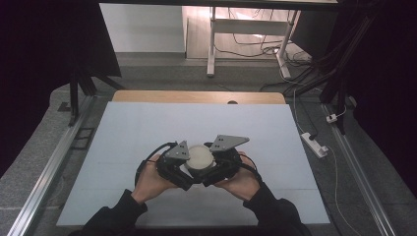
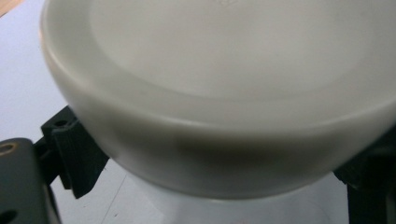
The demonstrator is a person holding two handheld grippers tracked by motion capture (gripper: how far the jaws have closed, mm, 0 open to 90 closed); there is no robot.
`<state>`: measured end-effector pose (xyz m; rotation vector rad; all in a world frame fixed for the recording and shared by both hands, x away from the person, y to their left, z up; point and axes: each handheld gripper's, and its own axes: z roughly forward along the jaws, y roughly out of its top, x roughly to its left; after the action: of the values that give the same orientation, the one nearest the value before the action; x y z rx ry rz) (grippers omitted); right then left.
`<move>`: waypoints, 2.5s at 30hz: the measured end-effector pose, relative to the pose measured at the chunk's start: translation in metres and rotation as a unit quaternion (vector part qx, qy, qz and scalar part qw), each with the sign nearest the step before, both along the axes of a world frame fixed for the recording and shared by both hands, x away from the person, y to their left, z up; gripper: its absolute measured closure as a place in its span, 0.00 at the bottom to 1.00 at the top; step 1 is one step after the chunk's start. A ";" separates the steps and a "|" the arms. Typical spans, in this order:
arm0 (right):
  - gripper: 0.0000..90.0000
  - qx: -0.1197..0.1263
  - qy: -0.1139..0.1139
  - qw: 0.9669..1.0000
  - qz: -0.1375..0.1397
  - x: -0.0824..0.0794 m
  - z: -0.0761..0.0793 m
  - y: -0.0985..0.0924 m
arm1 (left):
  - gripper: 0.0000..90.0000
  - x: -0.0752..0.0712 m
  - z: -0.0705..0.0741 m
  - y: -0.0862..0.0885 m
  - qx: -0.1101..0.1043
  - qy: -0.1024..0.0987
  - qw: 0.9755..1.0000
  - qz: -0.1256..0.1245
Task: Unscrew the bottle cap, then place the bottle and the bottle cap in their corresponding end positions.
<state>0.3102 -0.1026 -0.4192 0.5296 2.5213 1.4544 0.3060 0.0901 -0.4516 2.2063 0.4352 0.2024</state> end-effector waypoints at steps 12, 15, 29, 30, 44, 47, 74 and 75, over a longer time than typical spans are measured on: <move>0.08 0.001 0.008 1.000 0.026 0.002 -0.003 -0.002 | 0.08 0.000 0.000 0.001 0.001 0.002 0.999 -0.035; 0.08 0.010 0.023 0.998 0.051 0.005 -0.003 -0.005 | 0.08 0.001 -0.001 0.002 -0.002 0.006 0.998 -0.058; 0.08 0.019 0.005 0.997 0.069 0.003 0.005 -0.010 | 0.08 0.003 -0.004 0.004 -0.001 0.010 0.998 -0.067; 0.08 0.018 0.003 0.998 0.067 0.003 0.005 -0.010 | 0.08 0.004 -0.004 0.004 -0.001 0.010 0.998 -0.065; 0.08 0.015 -0.001 0.998 0.054 0.003 0.009 -0.014 | 0.08 0.010 -0.006 0.012 -0.004 0.010 0.999 -0.039; 0.08 0.016 -0.002 0.998 0.053 0.003 0.009 -0.015 | 0.08 0.011 -0.006 0.013 -0.003 0.009 0.999 -0.036; 0.08 0.013 0.009 0.999 0.045 -0.010 0.006 -0.030 | 0.08 0.023 -0.007 0.029 -0.014 0.012 1.000 0.023; 0.08 0.013 0.008 0.999 0.045 -0.010 0.006 -0.031 | 0.08 0.024 -0.007 0.029 -0.011 0.010 1.000 0.024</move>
<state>0.3002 -0.1334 -0.4131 0.4406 2.5727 1.5222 0.3301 0.1195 -0.4584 2.1791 0.4992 0.2015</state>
